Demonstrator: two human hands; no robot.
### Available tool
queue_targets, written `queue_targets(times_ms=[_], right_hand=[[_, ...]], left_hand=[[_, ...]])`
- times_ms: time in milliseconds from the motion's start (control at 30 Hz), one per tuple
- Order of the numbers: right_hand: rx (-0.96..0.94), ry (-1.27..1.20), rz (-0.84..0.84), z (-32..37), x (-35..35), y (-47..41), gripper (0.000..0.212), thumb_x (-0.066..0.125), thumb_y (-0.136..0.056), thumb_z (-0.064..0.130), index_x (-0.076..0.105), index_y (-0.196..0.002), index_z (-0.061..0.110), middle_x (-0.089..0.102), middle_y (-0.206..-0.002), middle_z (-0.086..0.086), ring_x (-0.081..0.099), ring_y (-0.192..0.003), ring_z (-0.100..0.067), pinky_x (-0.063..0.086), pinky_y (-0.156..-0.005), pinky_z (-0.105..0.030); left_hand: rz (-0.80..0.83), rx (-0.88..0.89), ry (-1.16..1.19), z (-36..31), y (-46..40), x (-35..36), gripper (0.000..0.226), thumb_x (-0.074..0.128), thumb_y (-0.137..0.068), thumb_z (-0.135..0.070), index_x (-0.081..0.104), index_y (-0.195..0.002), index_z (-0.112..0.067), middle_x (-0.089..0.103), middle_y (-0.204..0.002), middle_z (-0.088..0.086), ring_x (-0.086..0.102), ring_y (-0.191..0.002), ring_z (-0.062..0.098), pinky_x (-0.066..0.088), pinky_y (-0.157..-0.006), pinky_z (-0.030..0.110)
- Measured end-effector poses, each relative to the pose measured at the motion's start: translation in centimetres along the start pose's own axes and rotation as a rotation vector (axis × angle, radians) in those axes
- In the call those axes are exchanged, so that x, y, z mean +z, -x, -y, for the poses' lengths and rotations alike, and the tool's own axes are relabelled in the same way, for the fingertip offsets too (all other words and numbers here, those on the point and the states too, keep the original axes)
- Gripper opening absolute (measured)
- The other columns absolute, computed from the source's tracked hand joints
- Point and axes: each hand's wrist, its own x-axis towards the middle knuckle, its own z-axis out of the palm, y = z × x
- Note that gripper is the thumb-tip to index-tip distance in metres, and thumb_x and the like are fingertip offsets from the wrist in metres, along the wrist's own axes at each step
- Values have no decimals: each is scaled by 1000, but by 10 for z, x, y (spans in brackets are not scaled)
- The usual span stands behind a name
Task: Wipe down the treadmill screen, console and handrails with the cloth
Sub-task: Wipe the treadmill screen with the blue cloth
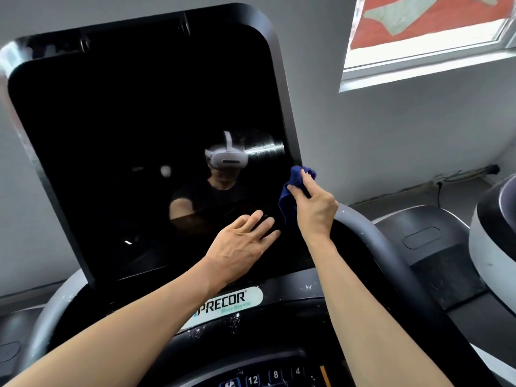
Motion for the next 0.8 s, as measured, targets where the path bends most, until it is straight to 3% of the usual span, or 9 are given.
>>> queue_targets(times_ms=[200, 333, 567, 667, 800], right_hand=[[-27, 95, -35, 30, 8, -31, 45, 76, -86, 34, 67, -129, 26, 75, -109, -7, 68, -104, -23, 43, -92, -21], [-71, 75, -52, 37, 13, -34, 44, 76, -86, 32, 67, -129, 26, 75, -110, -8, 68, -102, -25, 41, -87, -19], [-23, 84, -43, 34, 11, -37, 46, 78, -83, 36, 69, -127, 25, 76, -108, -6, 68, -102, -23, 44, -91, -23], [-36, 42, -25, 45, 13, -45, 48, 76, -85, 38, 66, -131, 28, 75, -111, -4, 67, -104, -23, 40, -89, -19], [-33, 65, -19, 31, 9, -26, 47, 76, -86, 32, 65, -132, 27, 75, -110, -5, 67, -104, -24, 43, -90, -20]], left_hand=[[5, -133, 18, 26, -9, -16, 63, 57, -95, -29, 39, -154, -17, 35, -161, 10, 19, -155, 29, 30, -118, 41], [13, -157, 18, 33, -22, -27, 82, 71, -85, -40, 39, -154, -9, 34, -162, 15, 20, -155, 29, 25, -123, 41], [63, -240, -14, 41, -36, -27, 120, 72, -80, -63, 7, -160, -1, 0, -169, 19, -5, -157, 31, 3, -128, 44], [89, -388, 8, 45, -43, -32, 133, 70, -71, -76, 0, -162, -10, -7, -168, 20, -11, -155, 38, 2, -126, 55], [111, -513, 4, 55, -52, -42, 134, 57, -66, -90, -8, -161, -23, -16, -167, 14, -13, -152, 45, 7, -116, 73]])
